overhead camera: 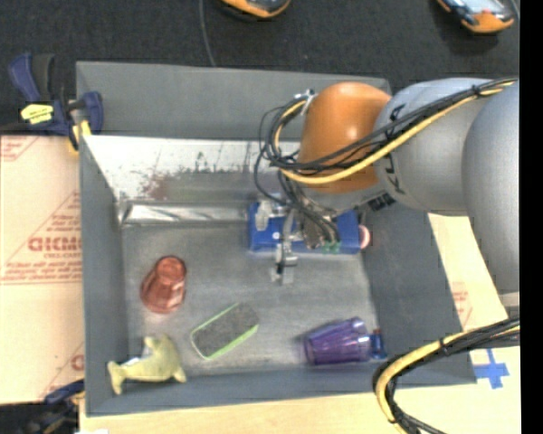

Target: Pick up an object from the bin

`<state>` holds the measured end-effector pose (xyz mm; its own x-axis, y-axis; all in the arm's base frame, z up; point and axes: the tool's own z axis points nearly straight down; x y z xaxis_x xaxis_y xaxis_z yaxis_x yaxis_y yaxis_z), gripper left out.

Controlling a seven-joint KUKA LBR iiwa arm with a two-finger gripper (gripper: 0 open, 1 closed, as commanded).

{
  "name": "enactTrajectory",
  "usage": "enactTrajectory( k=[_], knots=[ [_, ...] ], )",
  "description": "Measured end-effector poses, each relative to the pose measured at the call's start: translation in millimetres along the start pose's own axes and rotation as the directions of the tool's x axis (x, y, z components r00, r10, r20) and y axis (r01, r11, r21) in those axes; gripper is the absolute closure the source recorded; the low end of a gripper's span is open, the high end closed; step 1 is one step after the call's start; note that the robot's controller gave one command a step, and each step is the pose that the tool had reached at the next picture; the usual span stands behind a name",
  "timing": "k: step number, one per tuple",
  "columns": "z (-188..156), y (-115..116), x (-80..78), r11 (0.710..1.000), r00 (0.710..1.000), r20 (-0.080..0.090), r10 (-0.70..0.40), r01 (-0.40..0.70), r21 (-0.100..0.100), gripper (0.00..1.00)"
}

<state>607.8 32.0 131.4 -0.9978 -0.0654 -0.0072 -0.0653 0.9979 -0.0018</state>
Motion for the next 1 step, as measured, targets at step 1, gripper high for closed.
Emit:
enactTrajectory(
  k=[1],
  knots=[
    [26.8, 15.4, -19.2, 1.000, 1.000, 0.005, -0.010, 0.010, -0.006, 0.00]
  ],
)
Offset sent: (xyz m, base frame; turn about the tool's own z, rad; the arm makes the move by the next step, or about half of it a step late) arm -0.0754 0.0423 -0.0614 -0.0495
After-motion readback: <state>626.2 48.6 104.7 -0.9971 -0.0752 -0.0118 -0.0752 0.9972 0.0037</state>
